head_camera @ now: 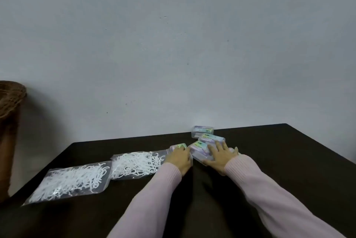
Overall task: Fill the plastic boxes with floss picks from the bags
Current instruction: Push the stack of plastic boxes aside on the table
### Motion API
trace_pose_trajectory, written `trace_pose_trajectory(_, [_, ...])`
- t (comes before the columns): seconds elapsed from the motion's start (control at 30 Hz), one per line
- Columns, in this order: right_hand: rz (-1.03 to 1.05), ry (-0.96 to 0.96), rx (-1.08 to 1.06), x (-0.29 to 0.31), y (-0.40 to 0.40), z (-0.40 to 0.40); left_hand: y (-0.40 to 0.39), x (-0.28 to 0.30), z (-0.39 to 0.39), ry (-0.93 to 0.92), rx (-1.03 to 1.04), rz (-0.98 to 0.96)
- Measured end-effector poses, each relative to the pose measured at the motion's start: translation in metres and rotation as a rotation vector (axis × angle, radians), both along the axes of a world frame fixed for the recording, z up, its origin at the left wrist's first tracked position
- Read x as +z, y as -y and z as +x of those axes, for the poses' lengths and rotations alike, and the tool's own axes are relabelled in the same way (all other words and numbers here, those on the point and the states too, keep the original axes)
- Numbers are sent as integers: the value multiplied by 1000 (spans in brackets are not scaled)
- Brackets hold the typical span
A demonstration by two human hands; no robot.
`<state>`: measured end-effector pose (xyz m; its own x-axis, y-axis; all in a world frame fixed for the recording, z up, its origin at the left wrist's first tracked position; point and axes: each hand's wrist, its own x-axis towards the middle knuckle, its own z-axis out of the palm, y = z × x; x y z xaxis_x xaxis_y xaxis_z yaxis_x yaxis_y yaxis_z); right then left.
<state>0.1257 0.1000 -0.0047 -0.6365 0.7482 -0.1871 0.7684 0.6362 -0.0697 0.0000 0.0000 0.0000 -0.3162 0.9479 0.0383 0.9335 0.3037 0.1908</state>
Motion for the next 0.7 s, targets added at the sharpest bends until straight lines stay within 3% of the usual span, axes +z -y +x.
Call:
trace_pose_trajectory(0.13, [25,-19,-31,-4,-20,-10,-11,4,-15,-53,49,165])
trace_pose_trajectory(0.27, [0,-47,-39,-7,-35,-23,-23,-1,-26,7,47,244])
trace_pose_trajectory(0.43, [-11,-103,-46,-8,-60,-33,-39,-19,-19,144,25,93])
trace_pose_trajectory(0.7, [-59,-167,-25,-8,-87,-41,-63,-25,11,128,30,-169])
